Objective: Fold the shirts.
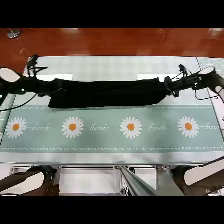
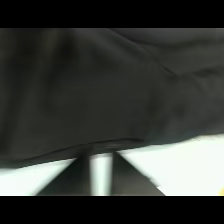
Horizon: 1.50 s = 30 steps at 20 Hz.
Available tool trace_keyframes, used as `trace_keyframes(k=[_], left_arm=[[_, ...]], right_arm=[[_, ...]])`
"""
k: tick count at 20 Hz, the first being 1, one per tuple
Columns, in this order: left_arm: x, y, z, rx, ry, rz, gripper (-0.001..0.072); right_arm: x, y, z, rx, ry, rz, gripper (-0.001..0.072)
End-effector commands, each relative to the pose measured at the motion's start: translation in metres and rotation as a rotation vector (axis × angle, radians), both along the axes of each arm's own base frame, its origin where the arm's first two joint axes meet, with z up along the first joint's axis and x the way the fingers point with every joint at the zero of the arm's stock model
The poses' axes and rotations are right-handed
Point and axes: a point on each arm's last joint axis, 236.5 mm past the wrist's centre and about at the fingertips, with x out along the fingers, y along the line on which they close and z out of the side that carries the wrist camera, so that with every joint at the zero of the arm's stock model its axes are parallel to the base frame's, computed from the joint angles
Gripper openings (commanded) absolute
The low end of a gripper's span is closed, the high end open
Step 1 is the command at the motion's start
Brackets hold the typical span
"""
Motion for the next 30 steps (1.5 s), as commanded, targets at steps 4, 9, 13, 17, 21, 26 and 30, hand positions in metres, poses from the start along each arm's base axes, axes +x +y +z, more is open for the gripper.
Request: trace_keyframes(k=[4,9,13,17,21,26,30], left_arm=[[0.012,-0.145,0.041,-0.058,-0.233,-0.242,0.0020],[-0.013,-0.292,-0.006,-0.075,-0.144,-0.445,0.0020],[-0.086,-0.381,-0.055,-0.070,0.031,-0.698,0.0021],[-0.142,-0.440,-0.080,-0.144,0.145,-0.743,0.0021],[-0.171,-0.451,-0.061,-0.263,0.247,-0.857,0.0021],[-0.057,-0.376,0.028,-0.332,0.150,-0.709,0.0021],[0.044,-0.225,0.091,-0.240,0.041,-0.428,0.0021]], right_arm=[[-0.062,-0.024,0.106,-0.254,-0.229,0.086,0.0034],[-0.134,-0.027,0.156,-0.394,-0.347,0.000,0.0034],[-0.154,-0.024,0.184,-0.404,-0.391,-0.056,0.0034],[-0.155,-0.012,0.192,-0.349,-0.401,-0.056,0.0035],[-0.156,0.002,0.194,-0.324,-0.414,-0.021,0.0035],[-0.158,0.024,0.197,-0.288,-0.422,0.018,0.0035],[-0.145,0.062,0.198,-0.240,-0.419,0.078,0.0035]])
